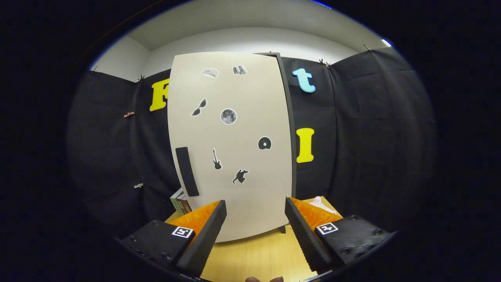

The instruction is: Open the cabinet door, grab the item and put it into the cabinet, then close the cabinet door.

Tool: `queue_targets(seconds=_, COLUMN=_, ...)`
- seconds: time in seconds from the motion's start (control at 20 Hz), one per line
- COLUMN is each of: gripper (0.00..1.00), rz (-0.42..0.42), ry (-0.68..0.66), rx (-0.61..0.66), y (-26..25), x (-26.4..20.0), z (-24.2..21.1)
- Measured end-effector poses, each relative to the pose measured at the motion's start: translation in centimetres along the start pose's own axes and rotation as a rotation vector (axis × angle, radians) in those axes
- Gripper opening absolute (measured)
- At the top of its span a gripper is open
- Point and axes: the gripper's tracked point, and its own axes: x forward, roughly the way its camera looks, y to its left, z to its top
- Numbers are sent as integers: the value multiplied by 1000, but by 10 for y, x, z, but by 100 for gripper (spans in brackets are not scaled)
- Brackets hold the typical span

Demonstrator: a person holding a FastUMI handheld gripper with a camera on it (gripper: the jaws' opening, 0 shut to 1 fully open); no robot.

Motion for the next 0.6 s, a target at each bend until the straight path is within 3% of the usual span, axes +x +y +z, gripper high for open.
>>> queue_targets(seconds=0.3, gripper=98, rz=-43, ry=-45, rx=-63, y=-7, x=-8, z=13)
queue_targets(seconds=0.6, gripper=98, rz=-57, ry=-65, rx=-47, y=-12, x=-13, z=21)
